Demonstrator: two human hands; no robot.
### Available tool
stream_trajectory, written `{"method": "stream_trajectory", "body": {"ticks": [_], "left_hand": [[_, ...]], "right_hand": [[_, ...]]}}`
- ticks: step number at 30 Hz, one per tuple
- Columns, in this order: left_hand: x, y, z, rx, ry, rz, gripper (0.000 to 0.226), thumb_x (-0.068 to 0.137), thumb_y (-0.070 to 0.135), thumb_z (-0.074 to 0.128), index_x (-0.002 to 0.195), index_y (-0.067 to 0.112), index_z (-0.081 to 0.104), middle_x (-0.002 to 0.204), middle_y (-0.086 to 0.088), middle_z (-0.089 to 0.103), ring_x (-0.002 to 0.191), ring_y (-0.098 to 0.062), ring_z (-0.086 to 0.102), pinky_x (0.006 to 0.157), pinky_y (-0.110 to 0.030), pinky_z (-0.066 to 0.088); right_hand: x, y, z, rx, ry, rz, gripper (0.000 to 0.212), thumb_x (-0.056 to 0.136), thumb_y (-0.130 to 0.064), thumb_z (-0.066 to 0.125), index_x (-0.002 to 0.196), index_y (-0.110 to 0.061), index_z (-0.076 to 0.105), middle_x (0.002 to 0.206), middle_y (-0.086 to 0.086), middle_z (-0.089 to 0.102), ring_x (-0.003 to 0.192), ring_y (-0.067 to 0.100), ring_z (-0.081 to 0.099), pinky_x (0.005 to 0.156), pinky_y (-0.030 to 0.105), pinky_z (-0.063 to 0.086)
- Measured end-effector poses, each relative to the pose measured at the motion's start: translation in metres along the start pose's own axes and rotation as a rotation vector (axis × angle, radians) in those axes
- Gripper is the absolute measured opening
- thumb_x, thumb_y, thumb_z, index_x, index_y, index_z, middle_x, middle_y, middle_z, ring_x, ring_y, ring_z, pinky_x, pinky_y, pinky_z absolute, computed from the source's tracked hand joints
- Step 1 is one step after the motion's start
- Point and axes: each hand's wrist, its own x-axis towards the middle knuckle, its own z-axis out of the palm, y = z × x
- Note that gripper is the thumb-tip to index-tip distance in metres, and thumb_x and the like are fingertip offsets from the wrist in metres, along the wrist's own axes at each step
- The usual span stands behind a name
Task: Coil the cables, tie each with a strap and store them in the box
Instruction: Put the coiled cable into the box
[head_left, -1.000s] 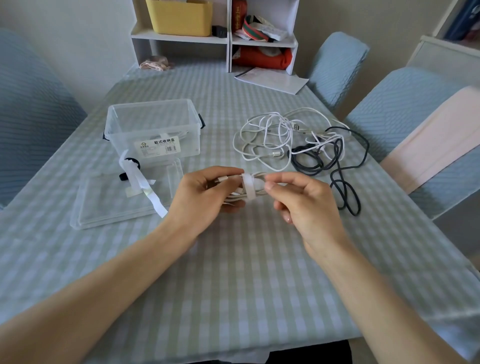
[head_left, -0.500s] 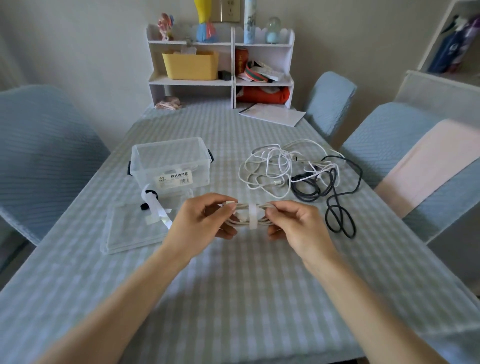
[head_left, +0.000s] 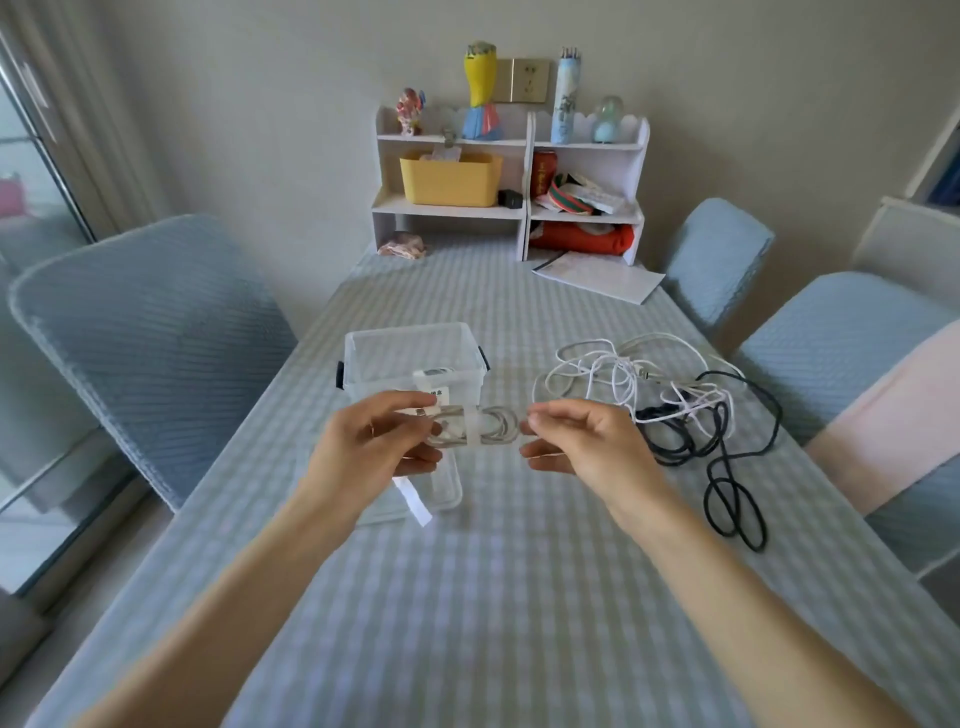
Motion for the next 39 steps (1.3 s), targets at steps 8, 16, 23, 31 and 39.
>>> {"method": "stream_trajectory", "body": {"ticks": [8, 16, 23, 31, 39], "left_hand": [[0.080, 0.027, -0.046, -0.038, 0.243, -0.144, 0.019, 0.090, -0.002, 0.059, 0.099, 0.009, 0.071, 0.081, -0.009, 0.071, 0.057, -0.015, 0.064, 0.055, -0.023, 0.058], [0.145, 0.037, -0.042, 0.291, 0.143, -0.187, 0.020, 0.091, -0.005, 0.054, 0.098, 0.008, 0.068, 0.077, -0.011, 0.071, 0.057, -0.016, 0.067, 0.057, -0.029, 0.061], [0.172, 0.023, -0.028, 0.729, -0.032, -0.143, 0.015, 0.094, 0.005, 0.061, 0.104, 0.009, 0.071, 0.098, -0.008, 0.072, 0.081, -0.028, 0.075, 0.082, -0.038, 0.060], [0.114, 0.034, -0.016, 0.778, -0.039, 0.356, 0.013, 0.092, 0.016, 0.065, 0.096, 0.023, 0.075, 0.082, 0.022, 0.069, 0.071, 0.008, 0.062, 0.066, -0.007, 0.041], [0.049, -0.003, 0.019, 0.648, -0.212, 0.343, 0.012, 0.090, 0.011, 0.068, 0.085, 0.018, 0.076, 0.076, 0.017, 0.072, 0.067, -0.005, 0.068, 0.073, -0.028, 0.055]], "right_hand": [[0.028, -0.027, 0.022, -0.102, -0.050, 0.040, 0.010, 0.093, -0.006, 0.065, 0.088, 0.000, 0.071, 0.076, 0.010, 0.070, 0.060, 0.014, 0.067, 0.059, 0.025, 0.058], [0.048, -0.040, 0.039, -0.157, -0.072, 0.036, 0.008, 0.093, -0.005, 0.065, 0.091, 0.000, 0.071, 0.073, 0.007, 0.070, 0.059, 0.012, 0.067, 0.056, 0.023, 0.056], [0.058, -0.034, 0.035, -0.188, -0.071, 0.041, 0.007, 0.093, -0.006, 0.067, 0.088, -0.004, 0.071, 0.075, 0.008, 0.071, 0.061, 0.013, 0.068, 0.057, 0.023, 0.056], [0.056, -0.017, 0.008, -0.263, -0.003, 0.022, 0.006, 0.091, -0.004, 0.067, 0.086, -0.007, 0.070, 0.074, 0.007, 0.070, 0.059, 0.013, 0.066, 0.057, 0.022, 0.056], [0.020, 0.012, -0.047, -0.390, 0.099, -0.075, 0.015, 0.090, -0.007, 0.069, 0.080, -0.019, 0.072, 0.077, 0.007, 0.074, 0.060, 0.010, 0.067, 0.062, 0.023, 0.054]]}}
